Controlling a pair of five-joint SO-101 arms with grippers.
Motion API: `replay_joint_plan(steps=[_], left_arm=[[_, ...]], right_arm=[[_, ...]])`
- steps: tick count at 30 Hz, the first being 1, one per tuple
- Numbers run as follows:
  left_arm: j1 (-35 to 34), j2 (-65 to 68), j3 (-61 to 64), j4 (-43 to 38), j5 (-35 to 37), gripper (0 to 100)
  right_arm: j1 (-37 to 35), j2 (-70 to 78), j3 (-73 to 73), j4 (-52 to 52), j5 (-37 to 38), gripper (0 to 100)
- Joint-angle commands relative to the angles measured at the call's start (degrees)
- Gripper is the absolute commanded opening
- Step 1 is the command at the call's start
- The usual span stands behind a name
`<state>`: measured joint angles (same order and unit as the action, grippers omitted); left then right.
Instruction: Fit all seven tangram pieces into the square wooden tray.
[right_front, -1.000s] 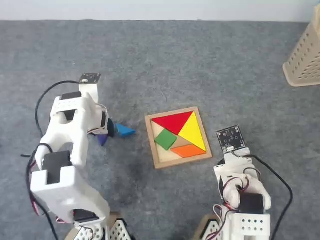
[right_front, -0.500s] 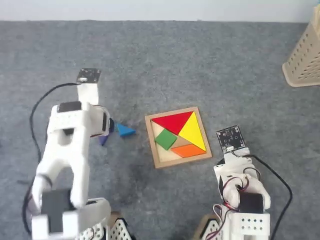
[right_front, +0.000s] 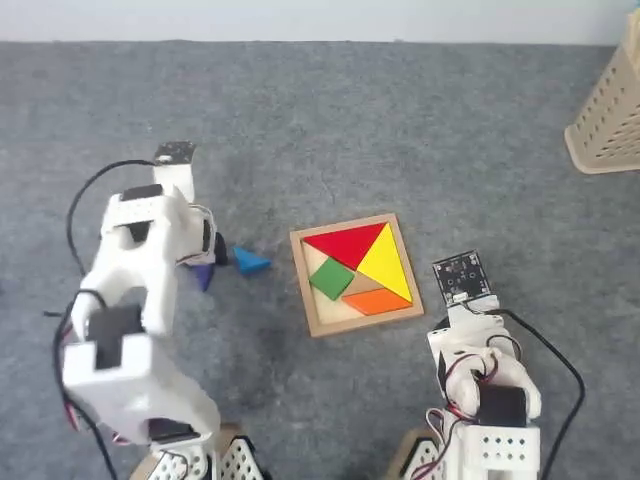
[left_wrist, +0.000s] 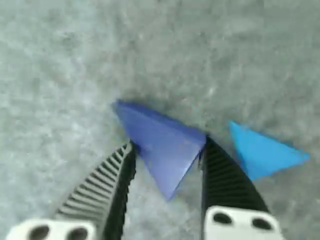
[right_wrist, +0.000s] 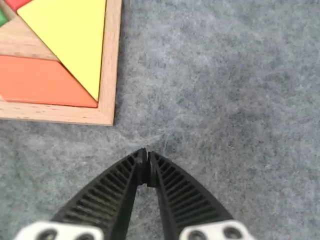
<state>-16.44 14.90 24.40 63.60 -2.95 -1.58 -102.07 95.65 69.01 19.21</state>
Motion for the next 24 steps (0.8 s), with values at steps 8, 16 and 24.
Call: replay_joint_plan(steps=[8,16,24], left_arm=[[-1.32,0.88,-1.89,0.44,-1.32,19],[-1.05,-16.62,7.78,-2.37,-4.04,17],[-1.14,-27.78,12.62,-2.55,-4.48,17]], right_arm=[[0.57,0.48,0.88,0.31,0.62,0.6],[0.57,0.48,0.88,0.31,0.62,0.6],[0.57,0.48,0.88,0.31,0.62,0.6]])
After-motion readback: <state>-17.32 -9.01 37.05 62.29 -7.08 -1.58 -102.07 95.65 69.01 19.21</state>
